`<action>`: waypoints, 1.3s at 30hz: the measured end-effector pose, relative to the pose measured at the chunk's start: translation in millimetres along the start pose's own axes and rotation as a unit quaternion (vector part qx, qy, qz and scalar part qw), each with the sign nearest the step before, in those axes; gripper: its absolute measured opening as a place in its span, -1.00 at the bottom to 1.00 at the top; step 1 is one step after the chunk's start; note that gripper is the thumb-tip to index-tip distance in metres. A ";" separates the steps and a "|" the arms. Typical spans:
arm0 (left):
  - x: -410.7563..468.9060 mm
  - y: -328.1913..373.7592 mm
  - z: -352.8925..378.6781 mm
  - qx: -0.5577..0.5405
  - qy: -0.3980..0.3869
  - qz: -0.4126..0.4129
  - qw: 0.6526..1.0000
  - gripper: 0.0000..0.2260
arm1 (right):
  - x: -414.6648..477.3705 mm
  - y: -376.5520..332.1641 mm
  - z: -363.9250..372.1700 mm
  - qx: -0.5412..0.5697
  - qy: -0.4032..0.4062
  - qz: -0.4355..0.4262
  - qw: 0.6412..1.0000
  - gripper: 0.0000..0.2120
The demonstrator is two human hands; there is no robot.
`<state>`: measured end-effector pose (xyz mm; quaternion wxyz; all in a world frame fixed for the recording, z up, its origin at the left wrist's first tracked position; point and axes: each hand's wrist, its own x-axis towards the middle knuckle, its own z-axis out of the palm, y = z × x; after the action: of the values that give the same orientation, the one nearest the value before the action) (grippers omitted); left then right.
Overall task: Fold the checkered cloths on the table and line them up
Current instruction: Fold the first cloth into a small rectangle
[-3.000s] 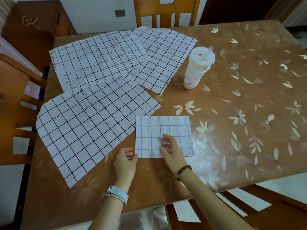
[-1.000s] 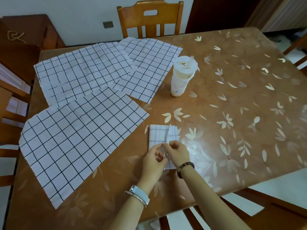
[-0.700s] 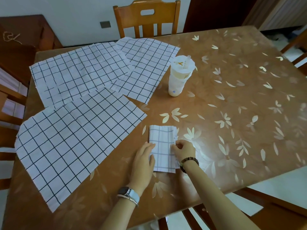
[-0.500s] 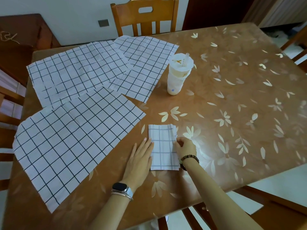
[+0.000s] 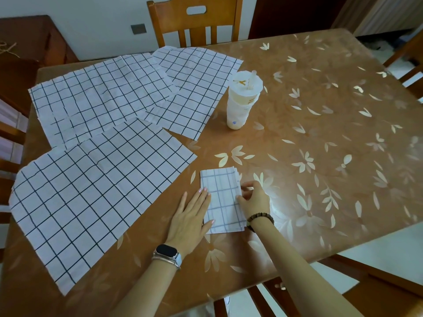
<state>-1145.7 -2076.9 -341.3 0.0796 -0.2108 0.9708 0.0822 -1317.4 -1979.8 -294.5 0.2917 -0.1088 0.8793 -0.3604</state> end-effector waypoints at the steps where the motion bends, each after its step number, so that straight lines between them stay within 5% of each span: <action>1: 0.0 -0.6 -1.0 -0.002 0.004 -0.001 1.000 -0.38 | 0.4 1.2 -0.3 -0.002 -0.005 0.002 1.000 -0.74; 18: 14.7 -9.2 -2.0 0.047 0.007 0.012 0.999 -0.29 | 1.1 13.6 7.9 -0.068 -0.001 -0.062 0.996 -0.66; 20: 17.8 -10.9 -3.9 0.052 0.012 0.021 0.998 -0.24 | 2.2 16.1 12.7 -0.156 0.040 -0.167 0.973 -0.63; 23: 26.2 -17.2 -9.7 0.060 0.015 0.034 0.998 -0.12 | 10.3 19.3 20.2 -0.312 0.064 -0.325 0.891 -0.57; 27: 38.4 -27.7 -14.6 0.071 -0.008 0.045 0.996 0.04 | 24.2 31.7 21.5 -0.464 -0.015 -0.358 0.810 -0.47; 39: 26.9 -41.9 -17.1 0.077 -0.028 0.085 0.993 0.21 | 23.4 31.7 16.3 -0.491 -0.030 -0.347 0.798 -0.42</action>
<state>-1154.3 -2128.5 -335.0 0.1150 -0.1180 0.9861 0.0192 -1326.0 -1975.8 -336.0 0.0806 -0.5461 0.8325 0.0465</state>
